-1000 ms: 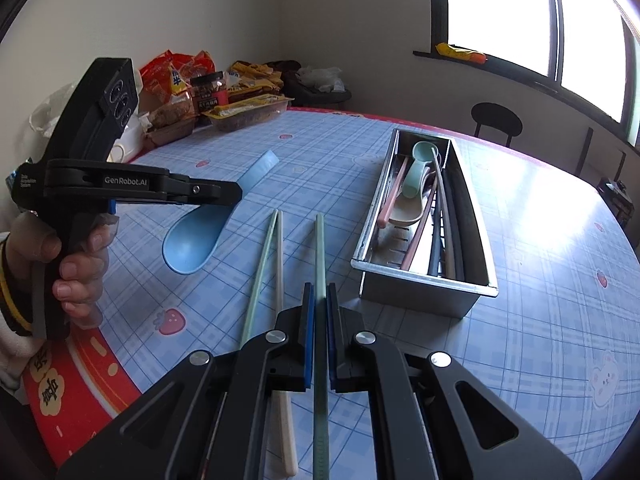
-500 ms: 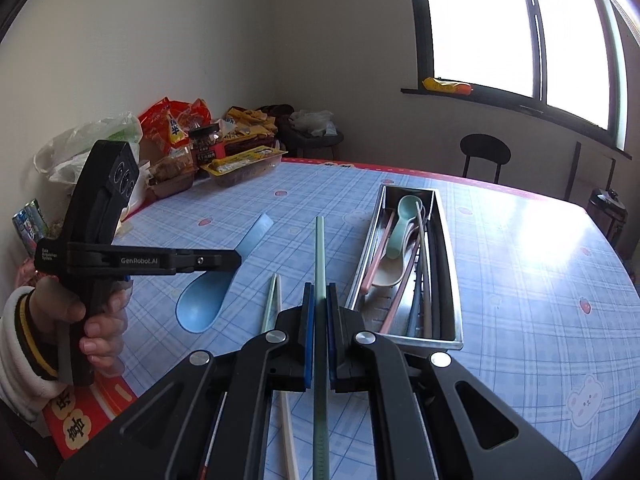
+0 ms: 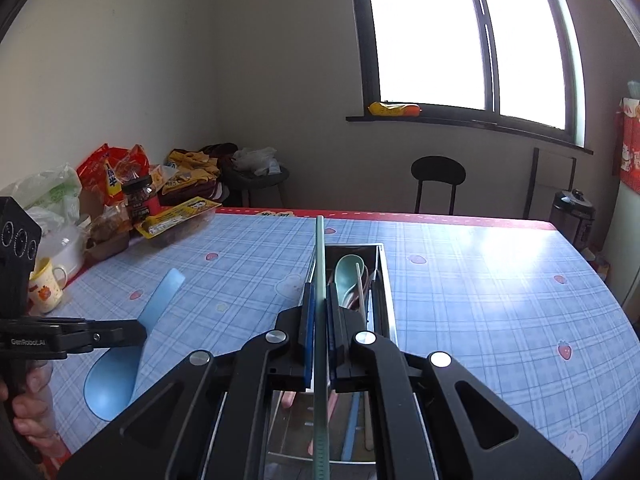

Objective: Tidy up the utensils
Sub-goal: 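Carry the blue spoon into the tray with the left tool while the right tool carries the green chopstick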

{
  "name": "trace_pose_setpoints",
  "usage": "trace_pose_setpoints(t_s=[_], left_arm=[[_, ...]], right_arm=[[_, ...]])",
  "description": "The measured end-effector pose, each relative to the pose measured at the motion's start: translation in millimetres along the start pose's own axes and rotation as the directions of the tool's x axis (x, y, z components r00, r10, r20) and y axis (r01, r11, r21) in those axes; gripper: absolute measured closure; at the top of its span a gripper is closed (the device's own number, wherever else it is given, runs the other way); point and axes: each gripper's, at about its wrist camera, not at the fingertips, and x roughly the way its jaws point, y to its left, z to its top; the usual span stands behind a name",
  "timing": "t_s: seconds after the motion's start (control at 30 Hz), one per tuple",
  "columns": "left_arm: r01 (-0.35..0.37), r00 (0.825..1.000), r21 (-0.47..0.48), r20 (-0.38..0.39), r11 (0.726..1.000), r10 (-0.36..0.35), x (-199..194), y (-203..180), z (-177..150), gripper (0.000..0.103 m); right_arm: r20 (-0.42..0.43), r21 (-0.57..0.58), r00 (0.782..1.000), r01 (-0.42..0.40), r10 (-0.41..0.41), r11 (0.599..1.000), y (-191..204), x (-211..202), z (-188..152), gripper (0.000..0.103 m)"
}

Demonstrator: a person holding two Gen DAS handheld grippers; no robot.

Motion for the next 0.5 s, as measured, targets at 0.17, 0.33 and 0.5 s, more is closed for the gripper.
trace_pose_setpoints(t_s=[0.17, 0.33, 0.5], left_arm=[[-0.024, 0.999, 0.04, -0.033, 0.999, 0.026, 25, -24, 20, 0.093], [-0.015, 0.997, 0.058, -0.074, 0.998, 0.019, 67, -44, 40, 0.093], [-0.039, 0.992, 0.102, -0.118, 0.994, 0.051, 108, -61, 54, 0.093]], right_arm=[[-0.039, 0.095, 0.998, -0.048, 0.052, 0.994, -24, 13, -9, 0.097], [-0.067, 0.244, 0.995, -0.048, 0.067, 0.969, -55, 25, -20, 0.097], [-0.08, 0.319, 0.994, -0.043, 0.072, 0.947, -71, 32, -26, 0.097]])
